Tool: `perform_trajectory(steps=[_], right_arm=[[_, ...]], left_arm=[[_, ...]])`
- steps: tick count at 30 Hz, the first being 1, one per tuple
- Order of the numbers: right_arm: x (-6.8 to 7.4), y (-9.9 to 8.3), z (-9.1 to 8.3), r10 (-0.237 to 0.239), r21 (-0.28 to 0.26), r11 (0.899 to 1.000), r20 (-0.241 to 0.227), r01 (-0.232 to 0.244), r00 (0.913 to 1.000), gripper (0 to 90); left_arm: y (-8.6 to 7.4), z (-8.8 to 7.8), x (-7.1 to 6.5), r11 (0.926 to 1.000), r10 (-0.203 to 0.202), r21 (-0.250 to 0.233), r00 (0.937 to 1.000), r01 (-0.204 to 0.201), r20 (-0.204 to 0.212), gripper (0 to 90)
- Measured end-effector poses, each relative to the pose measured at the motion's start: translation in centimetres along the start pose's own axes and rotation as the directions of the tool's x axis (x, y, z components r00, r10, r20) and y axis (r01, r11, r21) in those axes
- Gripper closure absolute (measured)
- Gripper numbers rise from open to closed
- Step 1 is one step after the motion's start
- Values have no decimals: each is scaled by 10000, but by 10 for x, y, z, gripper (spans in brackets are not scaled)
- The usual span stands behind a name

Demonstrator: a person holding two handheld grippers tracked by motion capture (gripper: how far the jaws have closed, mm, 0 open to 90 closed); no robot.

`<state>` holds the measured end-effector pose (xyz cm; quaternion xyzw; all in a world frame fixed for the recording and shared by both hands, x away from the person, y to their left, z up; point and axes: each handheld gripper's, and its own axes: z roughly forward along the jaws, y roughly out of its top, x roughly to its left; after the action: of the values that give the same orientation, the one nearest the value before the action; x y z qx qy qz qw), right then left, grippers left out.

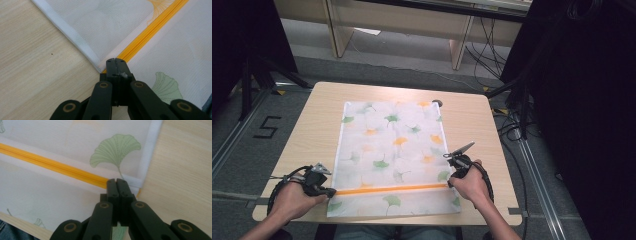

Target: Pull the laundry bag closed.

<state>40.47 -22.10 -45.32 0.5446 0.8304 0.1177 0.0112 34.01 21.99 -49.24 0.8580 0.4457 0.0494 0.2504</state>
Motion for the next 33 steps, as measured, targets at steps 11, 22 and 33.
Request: perform_trajectory(steps=[11, 22, 33], right_arm=[[-6, -3, 4, 401, 138, 9991, -303, -397, 9987, 900], [-8, -9, 3, 181, -83, 9998, -362, -184, 9992, 899], [-14, -12, -4, 656, -1323, 9888, -278, -688, 9975, 794]], left_arm=[[-1, -1, 0, 10000, 23, -19, 10000, -23, 70, 900], [-1, -2, 4, 9997, -110, -200, 9999, 111, 18, 899], [0, -13, 13, 9886, -582, -1403, 9980, 542, -244, 833]])
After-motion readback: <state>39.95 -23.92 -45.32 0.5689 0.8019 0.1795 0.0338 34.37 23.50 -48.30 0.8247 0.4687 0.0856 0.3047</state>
